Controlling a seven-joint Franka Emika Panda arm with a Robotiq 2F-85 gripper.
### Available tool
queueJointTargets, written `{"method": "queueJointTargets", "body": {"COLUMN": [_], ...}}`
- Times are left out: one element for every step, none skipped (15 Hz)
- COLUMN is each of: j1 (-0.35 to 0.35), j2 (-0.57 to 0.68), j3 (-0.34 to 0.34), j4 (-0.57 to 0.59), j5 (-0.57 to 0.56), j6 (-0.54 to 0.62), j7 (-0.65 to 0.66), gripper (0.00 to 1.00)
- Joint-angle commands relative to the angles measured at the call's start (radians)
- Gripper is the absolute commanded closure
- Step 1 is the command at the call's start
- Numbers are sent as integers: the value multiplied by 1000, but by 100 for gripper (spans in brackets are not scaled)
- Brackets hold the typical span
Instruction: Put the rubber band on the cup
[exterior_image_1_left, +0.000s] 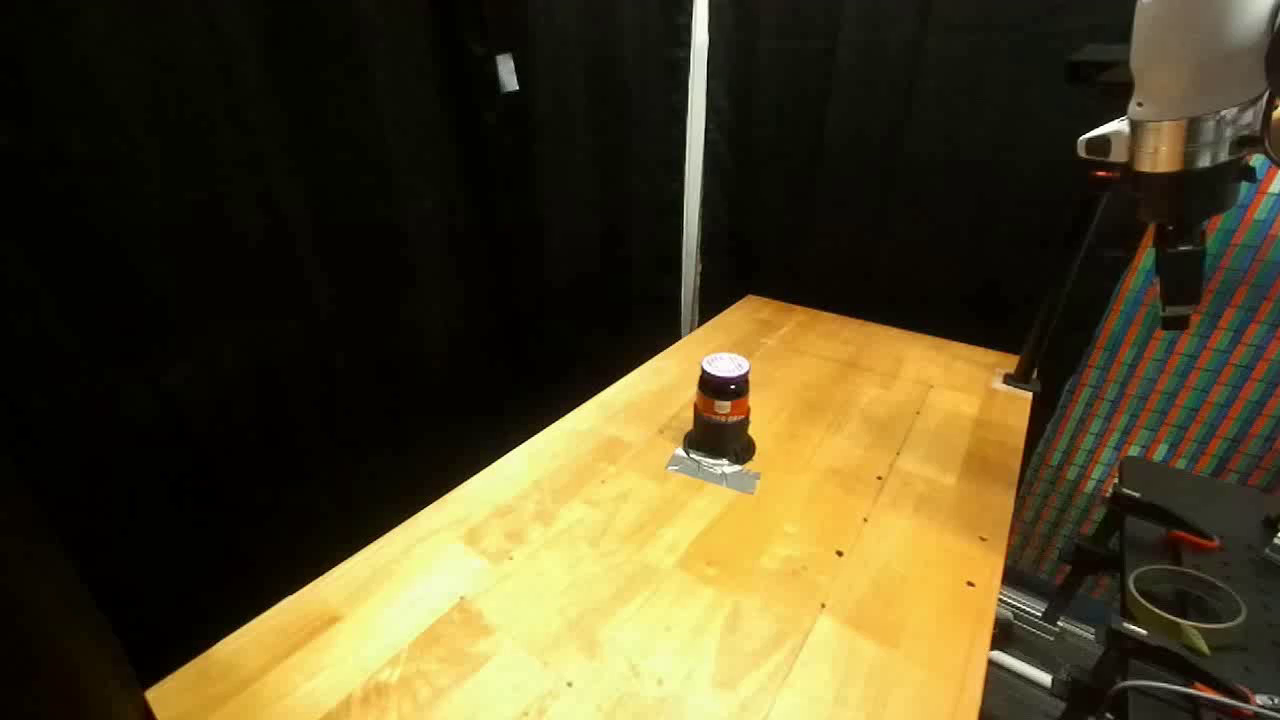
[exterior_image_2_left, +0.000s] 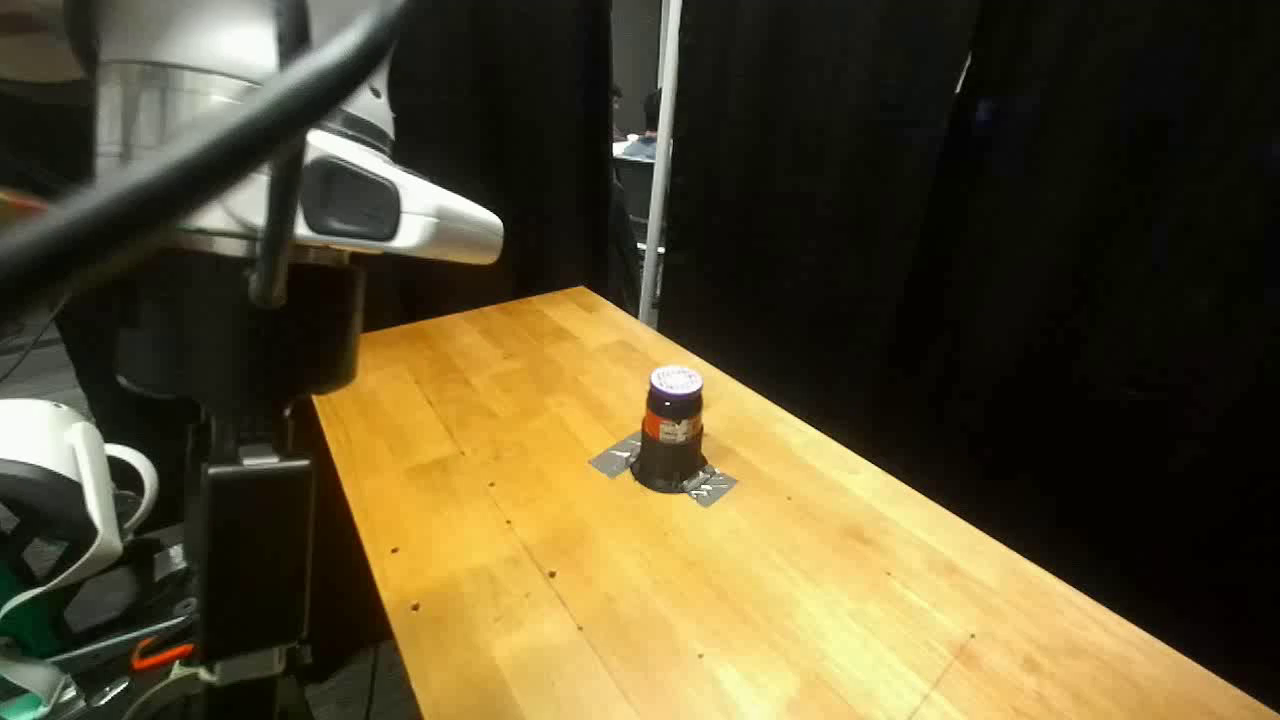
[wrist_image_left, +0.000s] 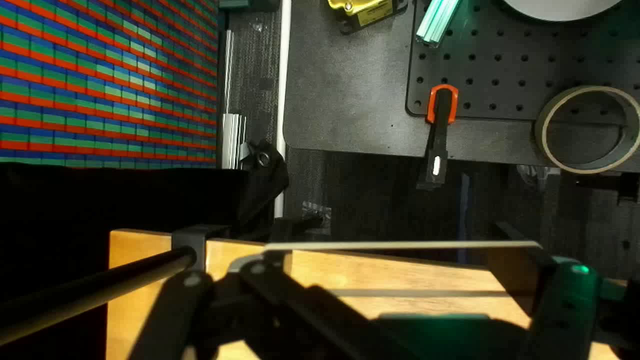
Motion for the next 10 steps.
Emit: {"method": "queueJointTargets", "body": {"j1": [18,18,18,18,18,26,34,48,60,72], "j2": [-1,-1,-1,-1,-1,32,67,117,158,223], "j3": [-16,-16,-16,-16,-16,-22,-20,-19,-23,-24], "j4": [3,3,3,3,3,11,25,46,65,96], "j5": [-8,-8,-8,-8,-8,2,11,20,37,57], "j6": [-7,-7,-7,-7,-7,35,70,124,174,236], "j7": [8,8,8,8,8,9,24,30,21,18], "gripper": [0,0,0,0,0,0,0,0,0,0]}}
